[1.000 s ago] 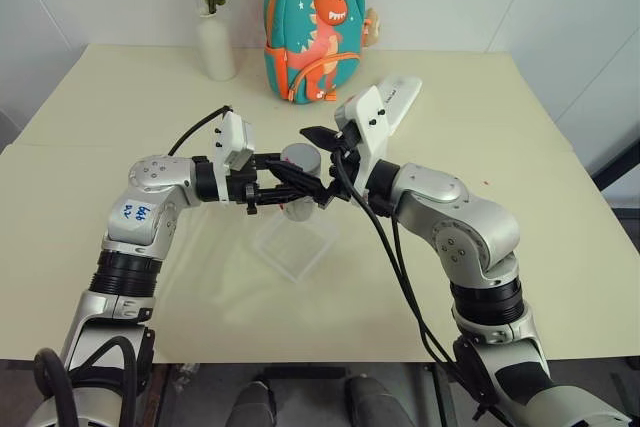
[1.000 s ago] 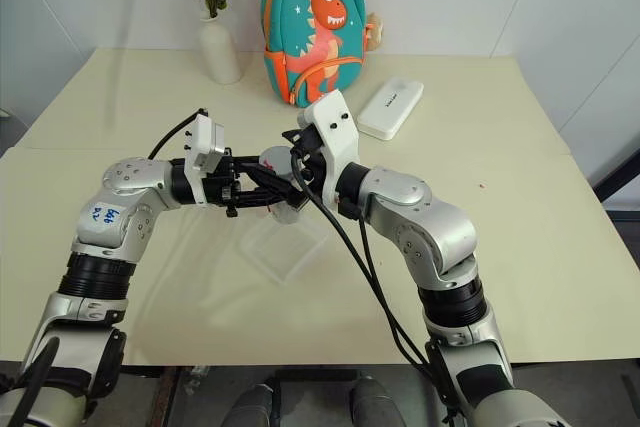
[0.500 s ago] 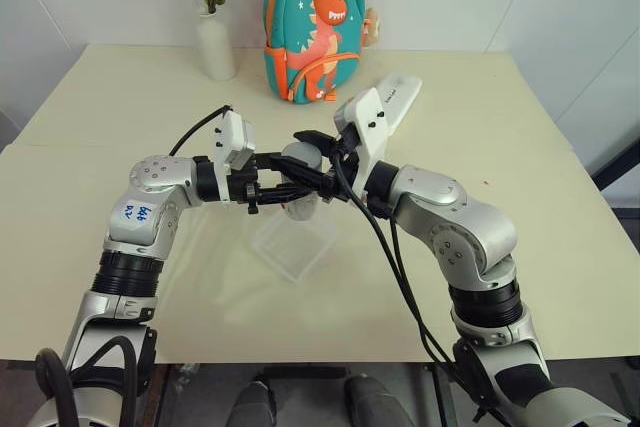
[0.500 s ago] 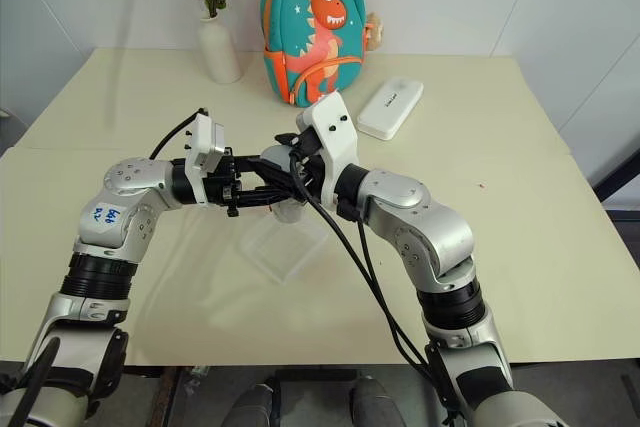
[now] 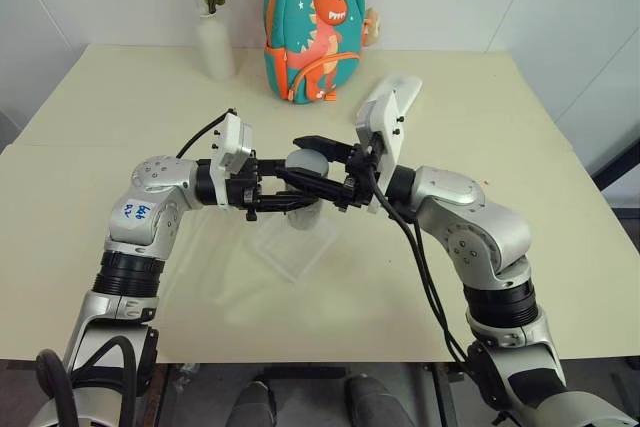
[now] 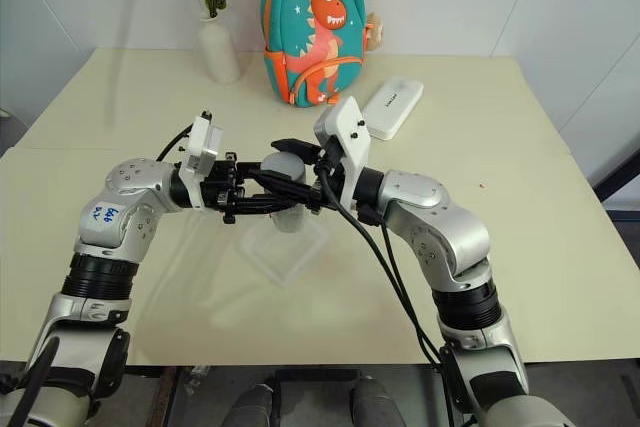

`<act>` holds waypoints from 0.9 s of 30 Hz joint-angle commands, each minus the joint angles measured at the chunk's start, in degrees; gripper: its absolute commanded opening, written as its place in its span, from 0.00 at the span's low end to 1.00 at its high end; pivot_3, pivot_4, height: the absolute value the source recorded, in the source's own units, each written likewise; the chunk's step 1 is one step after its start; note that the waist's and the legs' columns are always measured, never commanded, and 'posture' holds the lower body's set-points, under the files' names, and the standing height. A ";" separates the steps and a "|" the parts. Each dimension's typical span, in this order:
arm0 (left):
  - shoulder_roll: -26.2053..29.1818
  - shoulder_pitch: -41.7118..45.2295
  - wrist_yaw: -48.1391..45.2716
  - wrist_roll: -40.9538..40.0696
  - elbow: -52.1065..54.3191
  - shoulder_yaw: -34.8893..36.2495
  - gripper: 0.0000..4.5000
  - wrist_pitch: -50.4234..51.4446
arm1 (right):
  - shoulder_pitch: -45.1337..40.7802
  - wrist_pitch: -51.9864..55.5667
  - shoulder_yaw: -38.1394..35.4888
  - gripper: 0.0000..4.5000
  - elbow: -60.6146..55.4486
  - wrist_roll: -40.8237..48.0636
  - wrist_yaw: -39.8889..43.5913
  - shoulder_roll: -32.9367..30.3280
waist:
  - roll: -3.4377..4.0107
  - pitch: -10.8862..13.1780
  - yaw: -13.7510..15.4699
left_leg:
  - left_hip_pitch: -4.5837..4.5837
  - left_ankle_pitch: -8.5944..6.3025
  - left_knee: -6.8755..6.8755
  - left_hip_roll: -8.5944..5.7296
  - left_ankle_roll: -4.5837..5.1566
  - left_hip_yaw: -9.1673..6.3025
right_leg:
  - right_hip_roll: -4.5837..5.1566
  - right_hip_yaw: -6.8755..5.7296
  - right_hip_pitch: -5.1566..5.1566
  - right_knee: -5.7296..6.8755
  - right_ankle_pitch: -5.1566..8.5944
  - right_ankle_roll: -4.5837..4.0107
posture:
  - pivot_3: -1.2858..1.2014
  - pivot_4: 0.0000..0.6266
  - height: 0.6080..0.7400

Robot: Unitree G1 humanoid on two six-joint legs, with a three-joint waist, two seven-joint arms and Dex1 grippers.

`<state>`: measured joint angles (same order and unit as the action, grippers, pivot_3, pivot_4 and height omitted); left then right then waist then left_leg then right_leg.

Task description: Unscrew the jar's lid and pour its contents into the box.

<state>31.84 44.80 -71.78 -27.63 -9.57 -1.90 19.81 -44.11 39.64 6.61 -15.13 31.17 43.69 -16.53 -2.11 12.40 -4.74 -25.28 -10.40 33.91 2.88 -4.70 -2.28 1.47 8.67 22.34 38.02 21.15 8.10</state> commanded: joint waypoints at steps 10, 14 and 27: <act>0.55 2.42 -1.70 -0.28 -2.90 2.11 0.49 -1.12 | -4.44 -6.75 1.58 0.57 5.19 4.28 22.49 -3.83 | 0.00 0.00 0.02 | 0.00 0.00 0.02 0.00 0.00 -0.02 | 0.00 -0.01 -0.01 0.00 0.00 0.00 | 0.52 0.24 1.00; 0.06 2.43 -1.39 0.02 -3.43 1.96 0.49 -1.81 | -5.84 -8.94 1.63 0.57 7.61 2.91 23.87 -3.30 | 0.00 0.00 -0.02 | 0.00 0.01 0.04 0.00 0.00 -0.03 | 0.00 -0.02 -0.01 0.02 0.00 0.00 | 0.52 0.24 1.00; -2.14 2.21 0.48 -0.67 -3.26 2.64 0.49 -1.95 | -5.96 -9.09 0.58 0.80 7.92 3.50 21.60 -1.11 | 0.00 0.00 -0.05 | 0.01 0.03 0.08 0.00 -0.03 -0.06 | -0.01 -0.03 0.00 0.12 0.00 0.00 | 0.52 0.24 1.00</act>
<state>29.85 45.46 -74.83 -28.12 -11.87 -1.97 17.57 -49.15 31.41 6.06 -3.88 32.02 63.11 -19.06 -2.11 12.40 -4.79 -25.27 -10.37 33.99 2.88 -4.73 -2.34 1.47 8.65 22.34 38.17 21.15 8.11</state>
